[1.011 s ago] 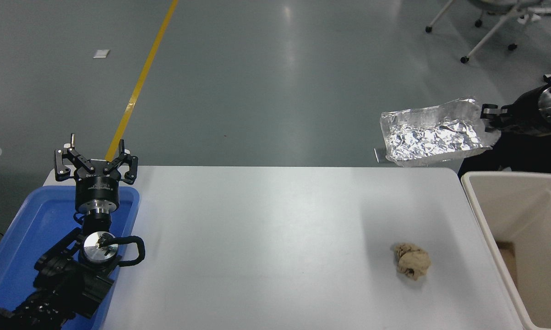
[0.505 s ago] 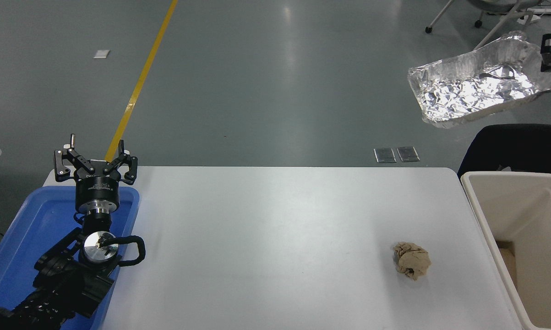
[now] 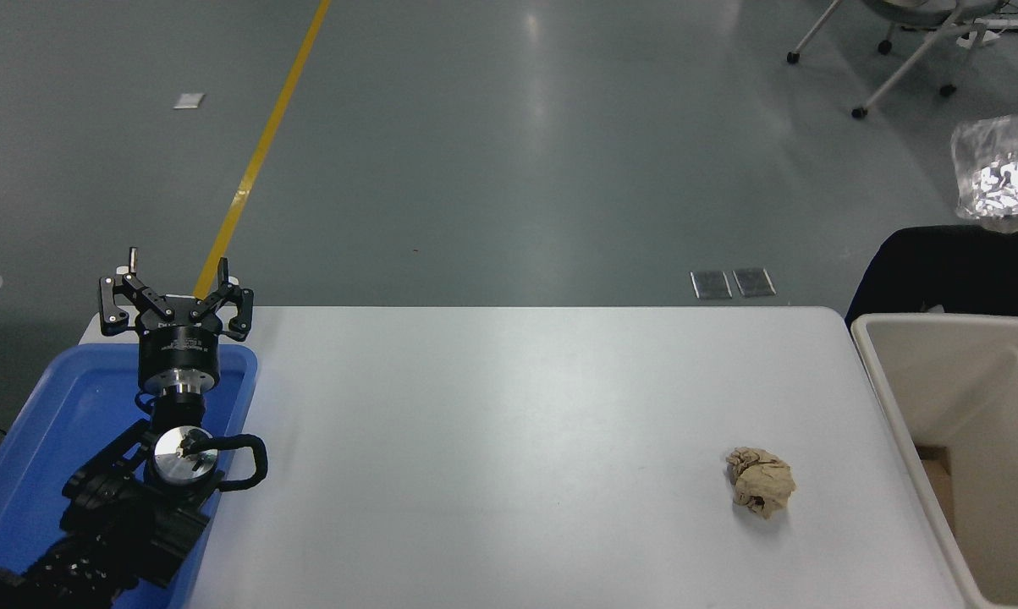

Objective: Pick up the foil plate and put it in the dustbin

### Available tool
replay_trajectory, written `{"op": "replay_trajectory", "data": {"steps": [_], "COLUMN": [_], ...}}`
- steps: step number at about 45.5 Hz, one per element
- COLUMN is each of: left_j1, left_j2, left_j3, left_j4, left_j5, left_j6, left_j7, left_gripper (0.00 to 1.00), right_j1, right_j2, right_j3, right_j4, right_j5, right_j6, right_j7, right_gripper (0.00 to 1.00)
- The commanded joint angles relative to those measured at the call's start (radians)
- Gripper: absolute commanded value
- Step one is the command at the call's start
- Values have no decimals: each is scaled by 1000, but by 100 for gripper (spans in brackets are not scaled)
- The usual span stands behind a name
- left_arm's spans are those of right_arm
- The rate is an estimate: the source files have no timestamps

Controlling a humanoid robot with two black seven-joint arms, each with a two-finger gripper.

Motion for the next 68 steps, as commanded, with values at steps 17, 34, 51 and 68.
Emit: {"op": "replay_trajectory", "data": {"steps": [17,34,51,68], "left_j1": [0,0,0,0], "left_j2": [0,0,0,0], "left_j3": [0,0,0,0], "left_j4": [0,0,0,0], "left_j5": [0,0,0,0], "left_j6": [0,0,0,0], "left_j7": [-1,-1,-1,0], "left_gripper": [99,99,99,99], "right_j1": [-914,-1023,-1027,-482], "right_j2": [249,361,389,320], "right_j3": [172,195,199,42], "right_j4": [-416,-439,-434,-219], "right_j5": [502,555,562,412], "right_j6": [-367,-427,-441,-398], "right_j7": [8,8,9,14], "right_gripper": [0,2,94,100]}}
